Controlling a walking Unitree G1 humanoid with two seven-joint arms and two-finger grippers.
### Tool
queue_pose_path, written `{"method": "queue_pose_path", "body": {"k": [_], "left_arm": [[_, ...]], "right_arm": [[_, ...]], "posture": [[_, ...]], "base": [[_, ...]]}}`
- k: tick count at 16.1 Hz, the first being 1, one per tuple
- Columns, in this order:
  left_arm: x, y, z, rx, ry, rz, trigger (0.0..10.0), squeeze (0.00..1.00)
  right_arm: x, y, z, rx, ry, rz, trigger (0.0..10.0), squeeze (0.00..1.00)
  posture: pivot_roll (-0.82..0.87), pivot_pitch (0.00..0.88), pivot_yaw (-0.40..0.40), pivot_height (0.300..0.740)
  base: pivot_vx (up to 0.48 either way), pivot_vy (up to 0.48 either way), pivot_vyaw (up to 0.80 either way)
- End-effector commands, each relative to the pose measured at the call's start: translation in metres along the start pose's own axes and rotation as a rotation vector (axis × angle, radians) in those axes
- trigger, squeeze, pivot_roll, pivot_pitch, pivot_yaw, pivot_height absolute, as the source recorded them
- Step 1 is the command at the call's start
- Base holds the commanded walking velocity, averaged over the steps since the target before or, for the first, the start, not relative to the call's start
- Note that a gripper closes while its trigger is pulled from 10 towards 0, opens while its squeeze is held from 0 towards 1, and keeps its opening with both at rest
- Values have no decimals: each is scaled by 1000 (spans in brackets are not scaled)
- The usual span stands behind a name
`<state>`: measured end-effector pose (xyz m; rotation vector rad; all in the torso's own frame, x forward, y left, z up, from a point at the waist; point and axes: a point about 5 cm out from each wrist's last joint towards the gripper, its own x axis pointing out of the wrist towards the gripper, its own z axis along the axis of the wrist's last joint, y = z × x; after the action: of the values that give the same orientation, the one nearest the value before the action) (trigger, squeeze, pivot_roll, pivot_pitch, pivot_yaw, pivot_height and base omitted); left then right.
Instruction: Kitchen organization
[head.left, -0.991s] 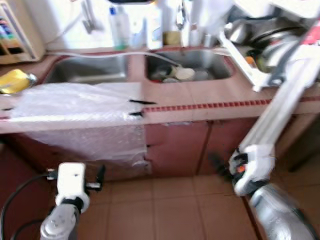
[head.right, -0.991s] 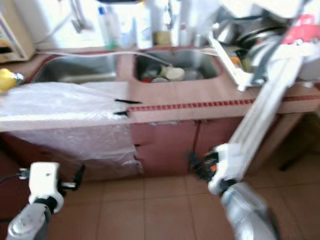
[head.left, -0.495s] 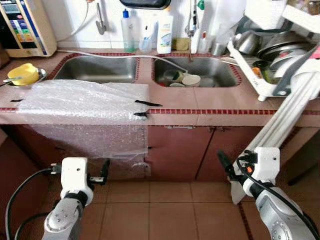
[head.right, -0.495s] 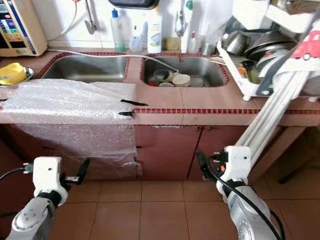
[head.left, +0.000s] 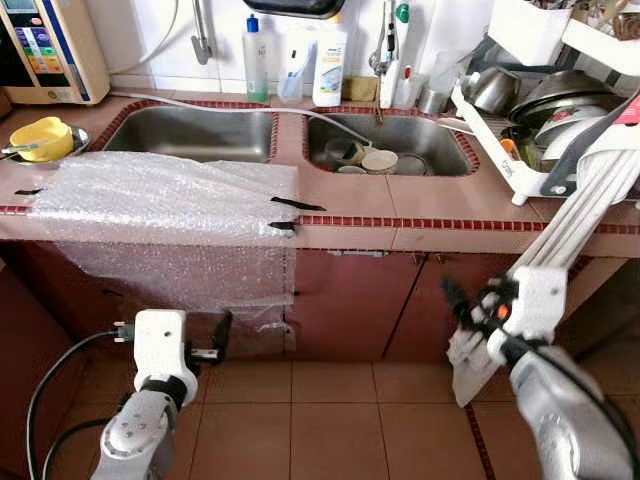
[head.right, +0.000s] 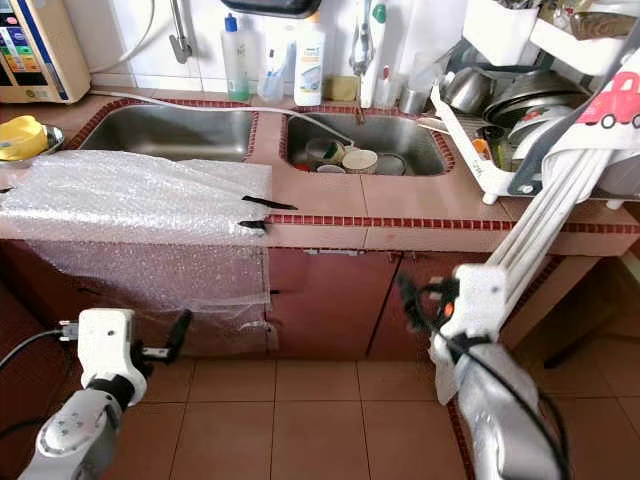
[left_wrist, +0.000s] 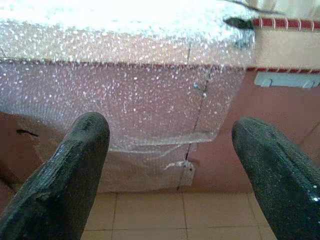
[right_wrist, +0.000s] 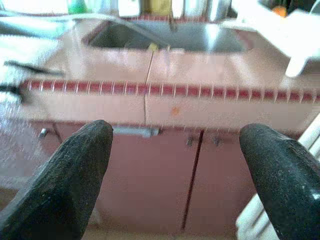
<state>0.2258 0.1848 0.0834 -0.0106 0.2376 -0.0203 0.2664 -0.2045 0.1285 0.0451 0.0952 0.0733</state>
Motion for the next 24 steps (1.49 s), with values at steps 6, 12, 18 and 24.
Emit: {"method": "queue_pose_path", "body": {"k": [6,12,18,24], "left_arm": [[6,-2,-2,-10,18,-14,10000,0],[6,0,-5,-13,25,-12,10000,0],[6,0,-7,-11,29,-19,10000,0],[8,-1,-6,0,18,-8,10000,0]], "right_arm": [[4,-2,-3,12,-12,-45,10000,0],[8,-2,-1,-5,-23,-32,10000,0],[9,1,-1,2,-31,-39,10000,0],[8,8,-3,19,-29,-32,10000,0]], "posture": [[-35,5,-41,740],[-30,11,-40,740],[-39,17,-33,740],[-36,18,-36,740]], "base": [[0,128,0],[0,369,0],[0,399,0],[0,337,0]]}}
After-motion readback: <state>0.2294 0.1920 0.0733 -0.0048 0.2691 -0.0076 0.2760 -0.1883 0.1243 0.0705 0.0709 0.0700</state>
